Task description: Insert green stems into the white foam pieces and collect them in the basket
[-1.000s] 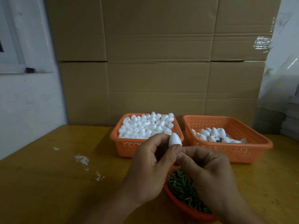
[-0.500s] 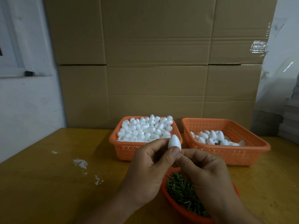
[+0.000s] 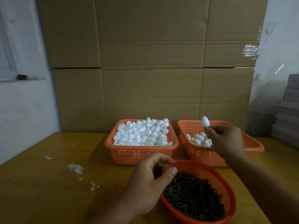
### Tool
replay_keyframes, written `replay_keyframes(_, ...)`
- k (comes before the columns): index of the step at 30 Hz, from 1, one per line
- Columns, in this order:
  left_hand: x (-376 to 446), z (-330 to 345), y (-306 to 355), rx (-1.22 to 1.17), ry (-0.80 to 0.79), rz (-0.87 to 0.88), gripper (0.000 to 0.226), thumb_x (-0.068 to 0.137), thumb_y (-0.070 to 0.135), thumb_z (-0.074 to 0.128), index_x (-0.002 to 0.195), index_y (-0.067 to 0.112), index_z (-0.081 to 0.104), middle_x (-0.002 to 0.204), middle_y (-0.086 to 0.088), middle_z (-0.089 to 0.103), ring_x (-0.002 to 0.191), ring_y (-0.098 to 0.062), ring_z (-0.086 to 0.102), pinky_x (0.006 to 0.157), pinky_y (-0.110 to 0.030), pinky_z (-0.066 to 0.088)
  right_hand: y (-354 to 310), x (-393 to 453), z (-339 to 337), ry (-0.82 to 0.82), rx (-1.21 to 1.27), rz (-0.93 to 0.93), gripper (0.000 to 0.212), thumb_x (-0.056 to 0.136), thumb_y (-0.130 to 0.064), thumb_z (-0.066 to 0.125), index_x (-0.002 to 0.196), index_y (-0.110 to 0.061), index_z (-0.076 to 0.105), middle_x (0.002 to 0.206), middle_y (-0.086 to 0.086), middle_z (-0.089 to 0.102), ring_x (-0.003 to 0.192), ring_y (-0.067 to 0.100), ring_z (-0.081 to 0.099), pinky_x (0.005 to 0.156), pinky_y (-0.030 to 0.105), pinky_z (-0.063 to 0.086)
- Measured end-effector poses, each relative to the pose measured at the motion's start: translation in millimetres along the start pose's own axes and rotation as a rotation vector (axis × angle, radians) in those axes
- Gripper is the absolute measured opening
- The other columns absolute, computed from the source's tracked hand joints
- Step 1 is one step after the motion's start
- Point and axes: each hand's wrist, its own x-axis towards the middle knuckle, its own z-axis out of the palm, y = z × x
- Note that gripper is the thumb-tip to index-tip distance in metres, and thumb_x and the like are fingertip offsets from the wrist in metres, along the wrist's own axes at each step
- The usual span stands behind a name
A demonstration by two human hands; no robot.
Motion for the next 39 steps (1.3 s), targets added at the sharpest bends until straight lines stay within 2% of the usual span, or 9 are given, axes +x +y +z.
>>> replay_keyframes(4,0,-1,-1,0.028,-0.004,-0.005,0.024,0.078,0.053,0.067,0.096,0.039,0.07,0.084,0.001,0.066,0.079,-0.013,0.065,0.074,-0.037,0.056,21,28,-1,-0.029,-0.345,0.007,0.03,0.095,-0.026,0.063,0.072,-0.009,0.072,0.063,0.01,0.069,0.053,0.025,0.058,0.054,0.034,0.042)
replay_keyframes(8,0,-1,1,0.054,-0.04,0.007,0.016,0.084,0.045,0.066,0.095,0.038,0.074,0.088,0.008,0.073,0.087,-0.007,0.068,0.078,-0.025,0.056,27,42,-2,-0.114,-0.644,0.065,0.038,0.094,-0.033,0.062,0.062,-0.013,0.066,0.055,0.003,0.059,0.05,0.019,0.055,0.054,0.03,0.044)
replay_keyframes(15,0,-1,3,0.092,-0.054,0.024,0.02,0.086,0.047,0.064,0.096,0.035,0.075,0.09,0.008,0.074,0.089,-0.01,0.068,0.079,-0.028,0.055,26,53,4,-0.174,-0.79,0.122,0.027,0.082,-0.036,0.077,0.077,-0.017,0.058,0.072,0.003,0.065,0.065,0.019,0.064,0.068,0.038,0.06)
replay_keyframes(20,-2,-1,5,0.096,-0.071,0.012,0.02,0.094,0.041,0.06,0.095,0.028,0.075,0.081,-0.007,0.071,0.079,-0.025,0.065,0.071,-0.036,0.051,24,50,0,-0.186,-0.778,0.162,0.032,0.082,-0.041,0.077,0.078,-0.016,0.058,0.072,0.004,0.065,0.065,0.019,0.064,0.063,0.033,0.056)
replay_keyframes(24,-2,-2,3,0.14,-0.034,-0.006,0.022,0.102,0.031,0.052,0.098,0.03,0.074,0.063,0.01,0.06,0.061,-0.002,0.054,0.058,-0.02,0.044,18,42,-7,-0.184,-0.701,0.145,0.025,0.091,-0.031,0.066,0.074,-0.013,0.064,0.07,0.007,0.066,0.065,0.022,0.065,0.069,0.038,0.058)
replay_keyframes(27,1,-5,1,0.19,0.005,-0.026,0.027,0.105,0.023,0.045,0.104,0.037,0.068,0.069,0.012,0.062,0.061,-0.006,0.055,0.06,-0.027,0.046,15,26,-11,-0.15,-0.611,0.026,0.035,0.097,-0.02,0.055,0.063,-0.015,0.064,0.058,0.003,0.058,0.054,0.019,0.054,0.058,0.035,0.049)
replay_keyframes(32,8,-13,-4,0.207,0.08,-0.081,0.035,0.107,0.011,0.037,0.11,0.035,0.063,0.073,0.014,0.063,0.059,-0.005,0.054,0.055,-0.026,0.044,-6,-27,-17,-0.127,-0.424,-0.205,0.024,0.095,-0.013,0.057,0.102,-0.022,0.078,0.101,0.0,0.076,0.074,0.015,0.067,0.068,0.033,0.053)
replay_keyframes(36,15,-24,-7,0.234,0.157,-0.113,0.048,0.098,-0.008,0.037,0.102,0.032,0.062,0.08,0.001,0.064,0.062,-0.011,0.059,0.057,-0.033,0.051,-15,-70,-18,-0.222,-0.32,-0.27,0.026,0.093,-0.015,0.062,0.109,-0.03,0.076,0.08,-0.022,0.065,0.06,0.0,0.061,0.058,0.021,0.047)
replay_keyframes(39,31,-35,-8,0.289,0.216,-0.107,0.035,0.095,-0.005,0.049,0.101,0.027,0.063,0.085,-0.001,0.064,0.063,-0.001,0.061,0.052,-0.012,0.047,-17,-84,-17,-0.254,-0.325,-0.308,0.025,0.09,-0.021,0.067,0.111,-0.032,0.075,0.082,-0.026,0.062,0.078,-0.003,0.062,0.071,0.025,0.053)
